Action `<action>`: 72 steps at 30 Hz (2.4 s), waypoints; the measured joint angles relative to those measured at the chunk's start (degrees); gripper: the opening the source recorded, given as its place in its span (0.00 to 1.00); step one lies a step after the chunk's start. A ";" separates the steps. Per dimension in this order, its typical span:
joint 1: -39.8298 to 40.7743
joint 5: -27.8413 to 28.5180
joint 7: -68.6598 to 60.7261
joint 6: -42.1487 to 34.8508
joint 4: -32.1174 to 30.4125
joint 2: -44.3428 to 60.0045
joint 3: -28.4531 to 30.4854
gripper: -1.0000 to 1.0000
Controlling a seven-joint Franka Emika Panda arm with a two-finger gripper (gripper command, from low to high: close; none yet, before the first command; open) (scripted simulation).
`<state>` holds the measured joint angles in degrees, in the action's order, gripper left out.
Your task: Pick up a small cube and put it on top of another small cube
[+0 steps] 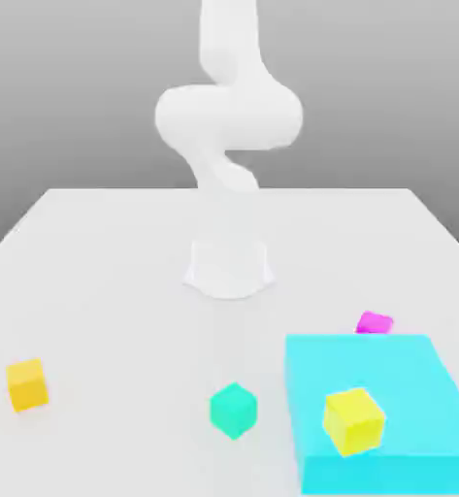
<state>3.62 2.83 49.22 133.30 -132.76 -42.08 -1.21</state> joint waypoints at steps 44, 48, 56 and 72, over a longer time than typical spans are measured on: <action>37.20 -4.78 16.64 33.59 -13.83 62.20 2.11 0.50; 37.19 -4.71 16.66 34.69 -13.60 63.60 2.11 0.00; 37.48 -4.38 17.00 30.58 -14.54 58.29 1.94 0.00; 16.72 -5.12 32.45 20.52 -23.34 39.66 -9.13 0.00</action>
<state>20.34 -2.29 81.67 153.83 -156.11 -2.41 -10.34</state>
